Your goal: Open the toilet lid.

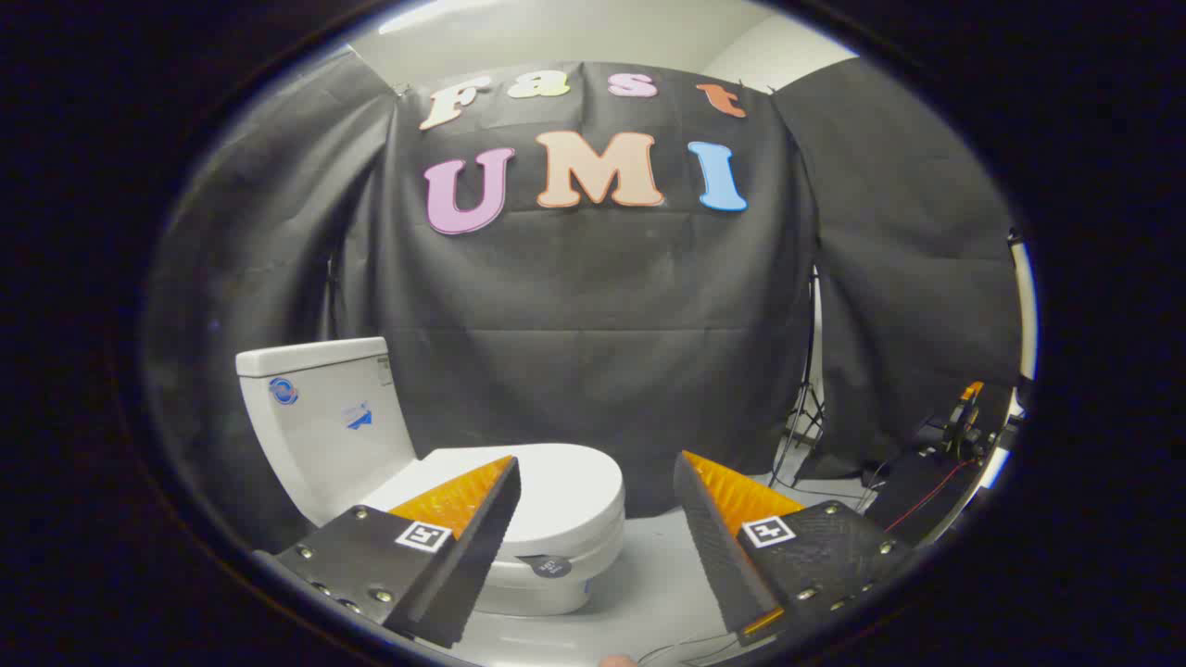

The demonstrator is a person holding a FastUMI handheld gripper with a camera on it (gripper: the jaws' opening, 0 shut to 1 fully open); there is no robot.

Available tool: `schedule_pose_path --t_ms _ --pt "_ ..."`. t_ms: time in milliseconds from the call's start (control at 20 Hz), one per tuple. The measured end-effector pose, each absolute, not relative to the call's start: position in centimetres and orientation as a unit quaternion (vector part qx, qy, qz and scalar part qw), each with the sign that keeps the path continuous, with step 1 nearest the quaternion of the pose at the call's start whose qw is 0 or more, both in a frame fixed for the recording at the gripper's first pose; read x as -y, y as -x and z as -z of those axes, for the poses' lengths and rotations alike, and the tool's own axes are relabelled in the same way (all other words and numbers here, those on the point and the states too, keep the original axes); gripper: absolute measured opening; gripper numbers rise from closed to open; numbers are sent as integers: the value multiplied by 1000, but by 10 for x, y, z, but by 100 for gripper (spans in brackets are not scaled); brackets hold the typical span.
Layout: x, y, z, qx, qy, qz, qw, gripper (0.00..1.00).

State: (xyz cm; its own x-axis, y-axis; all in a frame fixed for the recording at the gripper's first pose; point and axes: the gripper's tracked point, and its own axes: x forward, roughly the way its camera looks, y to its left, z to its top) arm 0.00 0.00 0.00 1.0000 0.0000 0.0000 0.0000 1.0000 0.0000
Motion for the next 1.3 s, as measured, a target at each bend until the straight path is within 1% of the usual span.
schedule_pose_path --t_ms 300,900,1300 --pt "4 5 -6 14 4 9 1000 97" --pt "-9 0 -14 16 -4 -4 1000 97" --pt "-16 -23 -9 -8 -22 -7 1000 97"
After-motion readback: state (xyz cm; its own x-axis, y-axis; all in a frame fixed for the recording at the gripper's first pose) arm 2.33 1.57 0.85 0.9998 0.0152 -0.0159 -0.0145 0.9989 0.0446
